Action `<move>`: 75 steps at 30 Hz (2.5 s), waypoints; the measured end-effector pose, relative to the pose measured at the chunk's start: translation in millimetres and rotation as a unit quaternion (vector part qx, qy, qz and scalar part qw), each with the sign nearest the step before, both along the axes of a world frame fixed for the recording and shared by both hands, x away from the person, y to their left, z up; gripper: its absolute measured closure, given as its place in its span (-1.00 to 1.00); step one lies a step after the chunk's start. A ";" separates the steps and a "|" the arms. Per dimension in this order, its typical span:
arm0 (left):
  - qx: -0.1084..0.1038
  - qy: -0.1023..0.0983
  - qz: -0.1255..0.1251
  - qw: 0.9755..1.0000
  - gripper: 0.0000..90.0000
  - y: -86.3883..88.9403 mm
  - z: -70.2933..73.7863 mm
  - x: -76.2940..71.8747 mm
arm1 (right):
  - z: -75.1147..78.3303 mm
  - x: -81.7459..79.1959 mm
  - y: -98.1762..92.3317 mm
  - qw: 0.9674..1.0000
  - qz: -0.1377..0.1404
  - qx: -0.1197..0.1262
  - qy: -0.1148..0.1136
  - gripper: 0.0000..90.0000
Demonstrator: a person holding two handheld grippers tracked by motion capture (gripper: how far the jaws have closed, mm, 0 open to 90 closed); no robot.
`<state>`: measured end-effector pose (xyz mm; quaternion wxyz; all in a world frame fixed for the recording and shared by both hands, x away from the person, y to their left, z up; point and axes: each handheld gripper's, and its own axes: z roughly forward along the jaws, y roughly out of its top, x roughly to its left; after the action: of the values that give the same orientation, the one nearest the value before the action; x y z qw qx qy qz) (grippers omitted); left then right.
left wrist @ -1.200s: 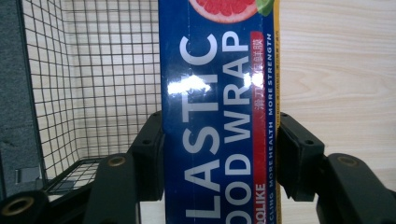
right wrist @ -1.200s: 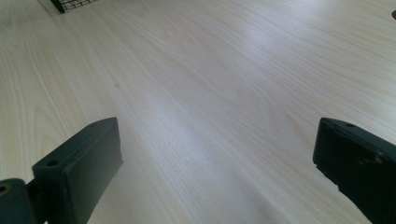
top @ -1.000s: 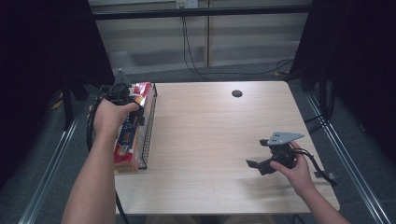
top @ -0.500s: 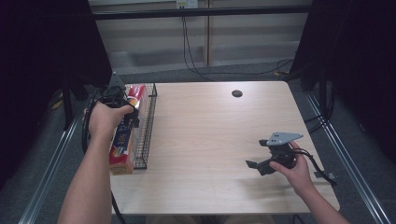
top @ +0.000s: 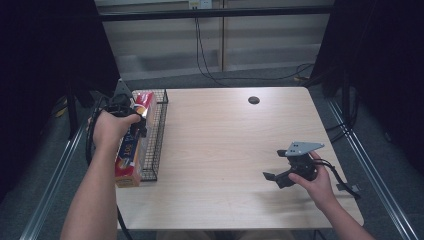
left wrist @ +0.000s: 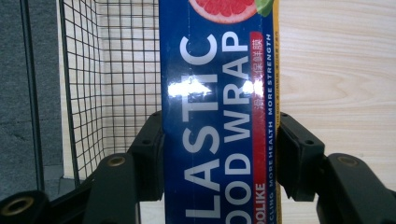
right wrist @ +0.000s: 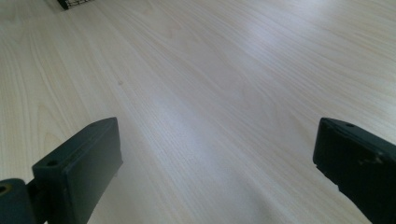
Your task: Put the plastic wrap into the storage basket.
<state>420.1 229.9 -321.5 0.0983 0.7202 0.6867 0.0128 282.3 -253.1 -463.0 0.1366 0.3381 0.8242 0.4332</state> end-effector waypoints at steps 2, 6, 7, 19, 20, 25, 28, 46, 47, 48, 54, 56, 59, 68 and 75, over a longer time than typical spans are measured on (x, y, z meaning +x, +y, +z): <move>-0.002 -0.002 0.006 1.000 -0.02 0.0 -2.1 -0.1 | -0.4 0.3 0.2 1.000 0.001 -0.002 0.000 -0.98; 0.000 0.002 0.007 1.000 -0.01 2.7 -3.6 0.1 | -0.3 0.0 0.3 1.000 0.000 -0.002 -0.001 -0.98; 0.000 0.000 0.007 1.000 -0.01 3.8 -4.4 -0.1 | -0.2 0.0 0.3 1.000 0.000 -0.002 -0.001 -0.98; -0.001 0.004 0.011 1.000 -0.02 14.2 -13.5 1.8 | 1.4 -0.6 0.9 1.000 -0.001 -0.002 -0.007 -0.98; 0.003 0.001 0.006 1.000 -0.02 15.1 -15.1 2.5 | 1.4 -0.8 1.1 1.000 -0.002 -0.003 -0.007 -0.98; 0.004 0.004 0.009 1.000 -0.02 16.0 -21.4 4.9 | 0.8 -0.7 1.9 1.000 -0.002 -0.005 -0.007 -0.98; 0.003 0.010 0.006 1.000 -0.02 15.7 -25.2 6.2 | 0.5 -0.5 2.1 1.000 0.000 -0.004 -0.007 -0.98; -0.007 0.016 0.008 1.000 -0.02 21.6 -42.8 12.9 | -2.1 0.6 3.8 1.000 0.005 -0.013 -0.004 -0.98; -0.008 0.017 0.009 1.000 -0.02 21.6 -43.9 13.0 | -2.0 0.5 3.9 1.000 0.005 -0.013 -0.003 -0.98; -0.004 0.017 0.007 1.000 -0.02 21.6 -45.1 13.0 | -1.9 0.4 3.8 1.000 0.004 -0.013 -0.004 -0.98; -0.006 0.020 0.006 1.000 -0.02 24.2 -51.6 13.0 | -1.5 -0.1 3.8 1.000 0.004 -0.013 -0.003 -0.98; -0.007 0.023 0.007 1.000 -0.02 24.6 -52.2 13.2 | -1.4 -0.1 3.9 1.000 0.004 -0.013 -0.004 -0.98; -0.004 0.022 0.009 1.000 -0.02 25.7 -52.8 13.2 | -1.4 0.1 3.7 1.000 0.003 -0.014 -0.003 -0.98; 0.003 0.028 0.010 1.000 -0.02 26.3 -57.5 14.6 | 0.1 -0.4 3.3 1.000 0.002 -0.014 -0.006 -0.98; 0.004 0.030 0.008 1.000 -0.03 26.2 -58.6 17.6 | -0.2 -0.1 3.5 1.000 0.004 -0.015 -0.006 -0.98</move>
<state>437.7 256.1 -380.1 0.0750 0.7153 0.6948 -0.0053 282.3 -249.6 -463.2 0.1445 0.3298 0.8315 0.4229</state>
